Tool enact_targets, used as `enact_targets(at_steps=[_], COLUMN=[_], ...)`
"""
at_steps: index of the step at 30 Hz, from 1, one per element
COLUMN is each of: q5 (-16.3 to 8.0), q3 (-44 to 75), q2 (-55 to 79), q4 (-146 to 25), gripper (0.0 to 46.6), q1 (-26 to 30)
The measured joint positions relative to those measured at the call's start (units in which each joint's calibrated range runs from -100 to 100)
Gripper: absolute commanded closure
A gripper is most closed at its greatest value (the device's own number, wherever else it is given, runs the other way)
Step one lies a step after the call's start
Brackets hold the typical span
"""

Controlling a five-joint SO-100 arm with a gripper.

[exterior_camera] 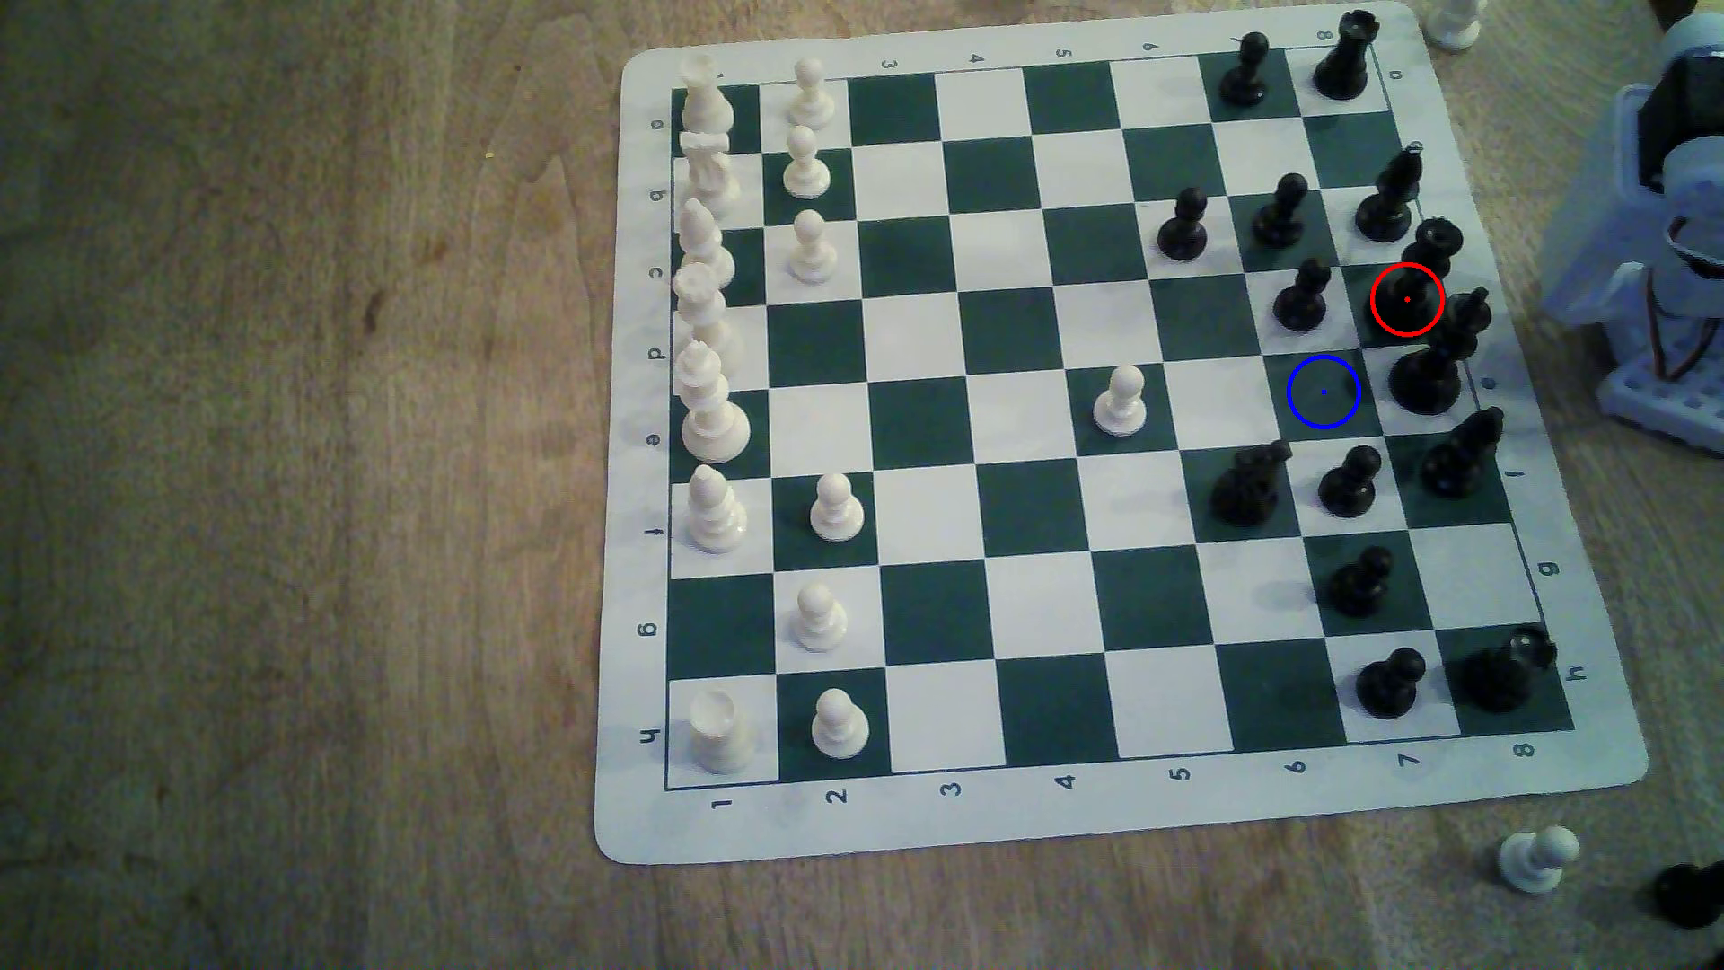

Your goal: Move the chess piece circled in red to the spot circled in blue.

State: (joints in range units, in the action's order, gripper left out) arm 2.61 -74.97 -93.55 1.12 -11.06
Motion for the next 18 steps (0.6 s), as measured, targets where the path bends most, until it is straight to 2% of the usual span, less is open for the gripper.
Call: enact_targets(at_steps=[3,5,9,13,18], q5=[-1.7,-2.9,-3.7,-3.8,-3.4], q3=[11.7,20.1,27.3,31.4,35.3], q2=[3.7,8.8,16.1,23.0,30.7], q4=[-22.2,-40.2,-63.2,-79.0,-96.5], gripper=[35.5,38.1,43.6,46.4,46.4], q1=[-1.4,-1.0,0.0,1.6,5.1])
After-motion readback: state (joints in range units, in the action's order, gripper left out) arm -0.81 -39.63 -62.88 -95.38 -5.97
